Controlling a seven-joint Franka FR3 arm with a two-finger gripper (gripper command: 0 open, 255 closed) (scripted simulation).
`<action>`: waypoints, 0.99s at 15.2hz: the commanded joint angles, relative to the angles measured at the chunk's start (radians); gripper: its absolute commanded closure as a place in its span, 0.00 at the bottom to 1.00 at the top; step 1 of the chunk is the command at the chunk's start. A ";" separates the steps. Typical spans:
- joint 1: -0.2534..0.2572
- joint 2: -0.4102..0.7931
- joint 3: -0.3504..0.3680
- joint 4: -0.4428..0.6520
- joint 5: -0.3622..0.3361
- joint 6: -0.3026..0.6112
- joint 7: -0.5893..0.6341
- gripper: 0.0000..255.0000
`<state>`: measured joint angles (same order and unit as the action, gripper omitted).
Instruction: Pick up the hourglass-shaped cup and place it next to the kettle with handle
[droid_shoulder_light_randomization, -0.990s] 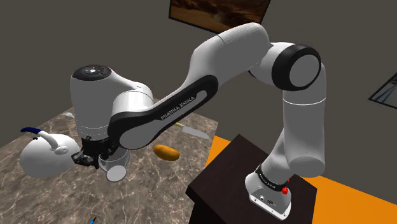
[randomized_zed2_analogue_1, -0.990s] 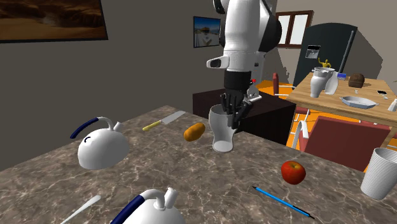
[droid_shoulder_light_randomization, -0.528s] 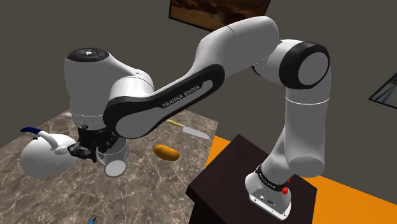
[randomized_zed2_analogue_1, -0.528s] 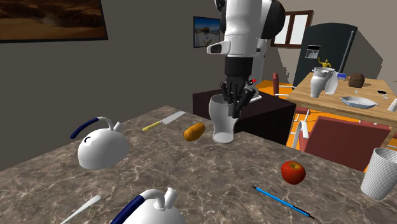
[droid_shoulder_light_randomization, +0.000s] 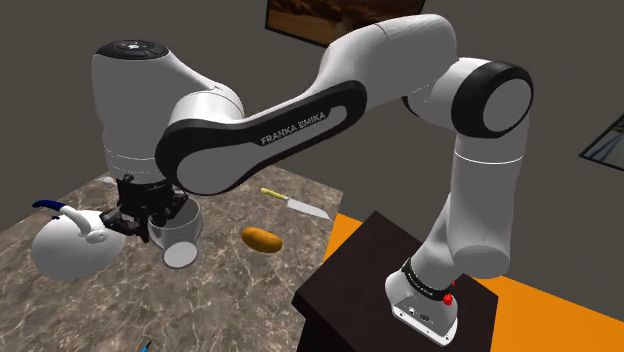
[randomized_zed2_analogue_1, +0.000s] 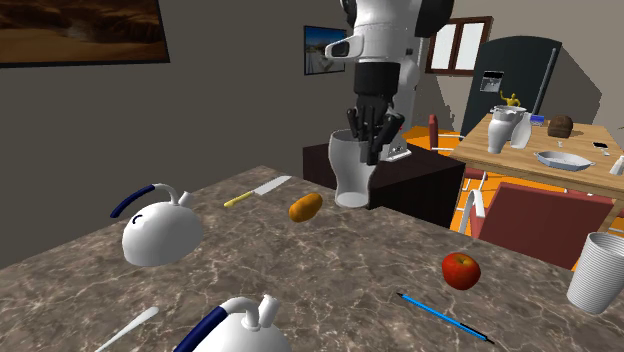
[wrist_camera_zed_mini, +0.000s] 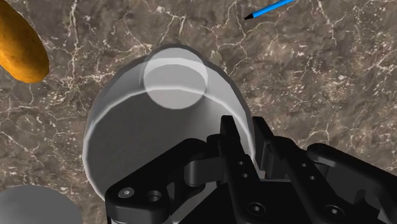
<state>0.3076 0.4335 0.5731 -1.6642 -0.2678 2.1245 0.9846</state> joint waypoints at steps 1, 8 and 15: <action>0.000 -0.007 0.004 0.018 0.006 -0.024 -0.004 1.00; -0.002 -0.033 0.014 0.078 0.027 -0.105 -0.018 1.00; -0.111 -0.109 0.005 0.002 0.085 -0.091 -0.142 1.00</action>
<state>0.2183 0.3389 0.5800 -1.6457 -0.1944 2.0287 0.8690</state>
